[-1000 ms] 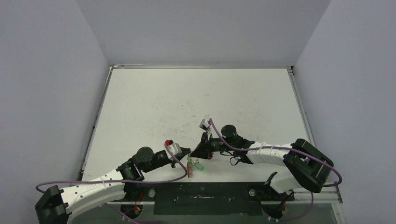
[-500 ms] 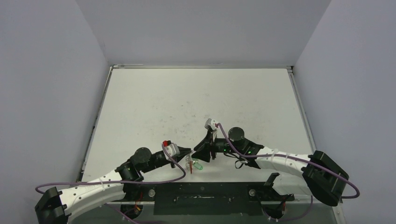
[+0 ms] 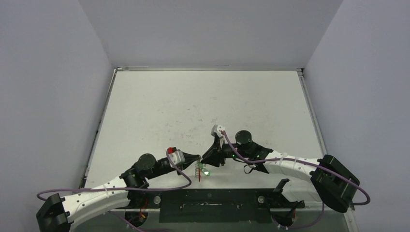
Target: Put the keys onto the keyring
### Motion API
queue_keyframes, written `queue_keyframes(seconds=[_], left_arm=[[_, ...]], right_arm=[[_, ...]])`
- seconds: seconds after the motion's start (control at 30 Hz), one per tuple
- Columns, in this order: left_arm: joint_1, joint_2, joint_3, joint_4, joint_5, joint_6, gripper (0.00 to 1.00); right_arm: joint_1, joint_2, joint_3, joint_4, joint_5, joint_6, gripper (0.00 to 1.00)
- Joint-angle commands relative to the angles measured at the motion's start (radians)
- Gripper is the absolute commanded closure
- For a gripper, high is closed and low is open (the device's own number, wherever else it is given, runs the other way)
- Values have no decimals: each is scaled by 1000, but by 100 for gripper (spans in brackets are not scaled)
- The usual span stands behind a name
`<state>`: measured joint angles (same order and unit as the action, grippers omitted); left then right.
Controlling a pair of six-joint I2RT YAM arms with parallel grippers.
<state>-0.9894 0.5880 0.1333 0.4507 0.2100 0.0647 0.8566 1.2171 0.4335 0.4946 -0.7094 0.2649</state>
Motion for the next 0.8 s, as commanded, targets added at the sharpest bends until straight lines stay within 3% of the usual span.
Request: queue_keyframes(seconds=[0.0, 0.43, 0.6, 0.77], left_arm=[[-6, -7, 4, 91, 24, -7, 100], [-8, -5, 3, 92, 24, -9, 100], [-8, -8, 5, 91, 30, -8, 100], [-8, -10, 8, 88, 37, -8, 100]], right_arm=[[-7, 25, 48, 70, -62, -15, 73], [-8, -13, 40, 114, -76, 8, 69], [-10, 9, 61, 117, -75, 8, 85], [-13, 39, 81, 135, -85, 18, 86]])
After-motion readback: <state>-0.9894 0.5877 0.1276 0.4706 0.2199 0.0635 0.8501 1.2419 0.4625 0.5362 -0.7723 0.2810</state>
